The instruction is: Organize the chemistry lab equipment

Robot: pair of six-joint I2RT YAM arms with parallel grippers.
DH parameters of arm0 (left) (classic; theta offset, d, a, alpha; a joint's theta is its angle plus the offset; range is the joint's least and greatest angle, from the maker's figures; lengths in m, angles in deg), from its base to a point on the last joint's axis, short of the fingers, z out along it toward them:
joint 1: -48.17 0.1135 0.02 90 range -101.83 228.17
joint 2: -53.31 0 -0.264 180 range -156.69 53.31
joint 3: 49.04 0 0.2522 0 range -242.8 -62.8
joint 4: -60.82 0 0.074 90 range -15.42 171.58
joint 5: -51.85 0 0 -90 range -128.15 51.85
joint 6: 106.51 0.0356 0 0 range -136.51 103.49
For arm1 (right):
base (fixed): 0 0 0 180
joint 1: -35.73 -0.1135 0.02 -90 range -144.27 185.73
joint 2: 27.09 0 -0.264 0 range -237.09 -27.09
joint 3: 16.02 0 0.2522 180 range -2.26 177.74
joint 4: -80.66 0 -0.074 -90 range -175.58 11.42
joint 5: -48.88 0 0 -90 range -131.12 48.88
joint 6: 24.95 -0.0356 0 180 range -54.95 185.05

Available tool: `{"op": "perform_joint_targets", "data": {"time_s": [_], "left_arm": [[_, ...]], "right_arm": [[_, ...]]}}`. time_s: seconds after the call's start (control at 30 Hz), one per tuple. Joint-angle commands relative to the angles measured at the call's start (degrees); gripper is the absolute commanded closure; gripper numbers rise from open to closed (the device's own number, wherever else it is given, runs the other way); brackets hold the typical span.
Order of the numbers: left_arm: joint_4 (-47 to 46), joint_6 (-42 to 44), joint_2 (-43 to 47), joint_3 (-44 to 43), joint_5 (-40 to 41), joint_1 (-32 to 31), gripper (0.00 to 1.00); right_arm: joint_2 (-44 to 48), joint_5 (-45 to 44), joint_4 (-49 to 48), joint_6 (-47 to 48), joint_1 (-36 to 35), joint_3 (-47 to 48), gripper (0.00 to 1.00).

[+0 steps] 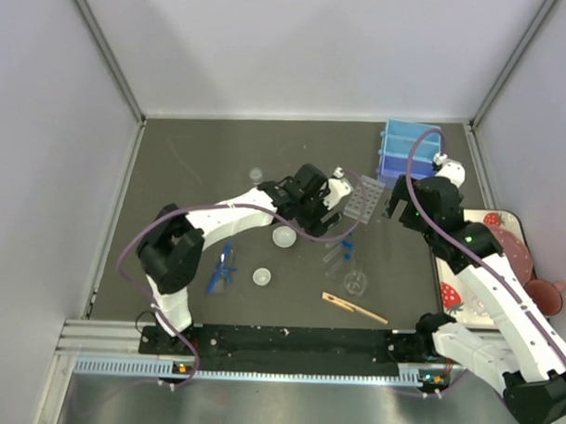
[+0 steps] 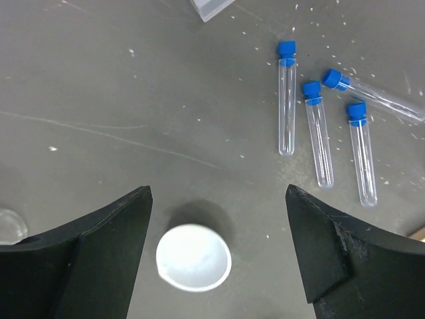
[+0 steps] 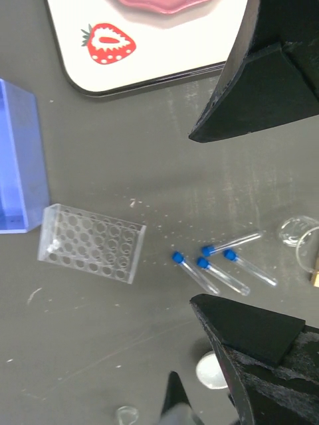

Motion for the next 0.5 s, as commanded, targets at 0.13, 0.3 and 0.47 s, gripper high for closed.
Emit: {"op": "perform_joint_targets", "data": {"time_s": [0.13, 0.3, 0.47], "left_arm": [[-4.1, 0.9, -8.1, -3.4, 2.8, -3.8, 0.19], [-6.4, 0.6, -9.6, -2.9, 1.9, -4.4, 0.2], [-6.5, 0.9, -11.1, -3.4, 1.1, -4.7, 0.2]], "right_arm": [[0.3, 4.0, 0.4, -0.6, 0.3, -1.0, 0.01], [0.2, 4.3, 0.4, -0.3, 0.3, -1.3, 0.01], [-0.3, 4.5, 0.4, -0.7, 0.3, -1.6, 0.01]]}}
